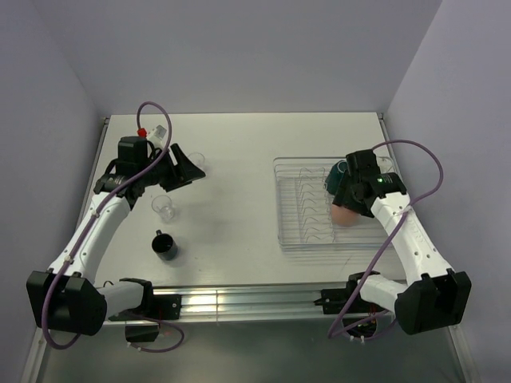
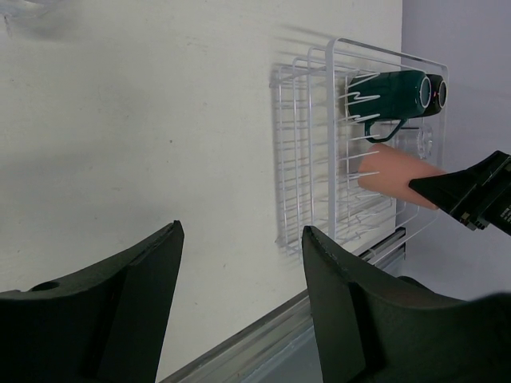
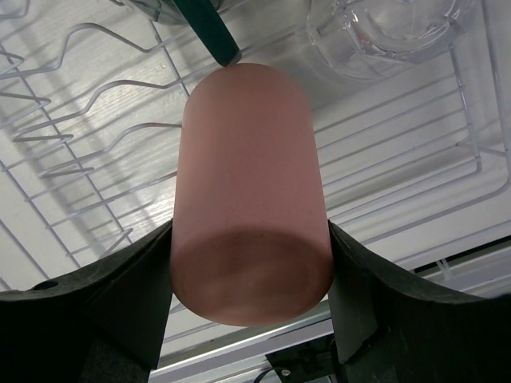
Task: Load the cups into the dish rack
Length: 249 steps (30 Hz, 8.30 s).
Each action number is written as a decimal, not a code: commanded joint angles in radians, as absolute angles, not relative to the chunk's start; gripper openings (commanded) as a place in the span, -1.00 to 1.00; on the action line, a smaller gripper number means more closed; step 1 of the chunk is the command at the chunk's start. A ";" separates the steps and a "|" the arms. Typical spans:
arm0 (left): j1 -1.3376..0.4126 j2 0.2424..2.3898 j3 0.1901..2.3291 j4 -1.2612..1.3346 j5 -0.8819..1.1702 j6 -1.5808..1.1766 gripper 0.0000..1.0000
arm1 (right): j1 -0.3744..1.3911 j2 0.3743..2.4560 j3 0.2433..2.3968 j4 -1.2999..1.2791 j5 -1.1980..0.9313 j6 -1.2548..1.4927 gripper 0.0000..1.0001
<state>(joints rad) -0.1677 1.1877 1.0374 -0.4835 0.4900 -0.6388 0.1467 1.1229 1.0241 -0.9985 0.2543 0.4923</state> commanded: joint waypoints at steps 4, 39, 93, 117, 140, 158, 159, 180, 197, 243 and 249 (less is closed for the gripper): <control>-0.175 1.192 1.043 -0.471 0.477 -0.614 0.35 | 0.135 1.155 1.014 -0.936 0.273 0.491 -0.78; -0.187 1.210 1.046 -0.483 0.459 -0.607 0.37 | 0.129 1.190 0.969 -0.885 0.305 0.499 0.89; -0.147 1.387 0.969 -0.591 -0.227 -0.710 0.07 | 0.342 0.807 1.095 -0.718 0.029 0.538 0.99; -0.147 1.496 1.009 -0.589 -0.190 -0.709 -1.00 | 0.342 0.841 1.031 -0.655 0.005 0.525 0.99; -0.152 1.198 1.348 -0.657 0.328 -0.646 -1.00 | 0.423 0.914 1.065 -0.536 -0.123 0.554 0.99; -0.141 1.143 0.957 0.528 1.161 -1.362 -1.00 | 0.530 1.009 0.925 0.324 -0.601 0.749 1.00; -0.143 1.147 0.942 0.613 1.167 -1.388 -1.00 | 0.546 1.032 0.933 0.334 -0.591 0.741 1.00; -0.167 1.195 0.948 0.666 1.152 -1.436 -1.00 | 0.638 1.226 0.991 0.506 -0.529 0.793 0.95; -0.201 1.213 0.942 0.669 1.131 -1.427 -1.00 | 0.657 1.287 1.005 0.558 -0.540 0.827 0.15; -0.095 1.239 1.193 -0.436 0.663 -0.647 -0.21 | 0.456 1.394 1.259 -0.657 0.150 0.434 -1.00; -0.094 1.247 1.192 -0.457 0.646 -0.623 -0.22 | 0.465 1.524 1.301 -0.643 0.156 0.422 -1.00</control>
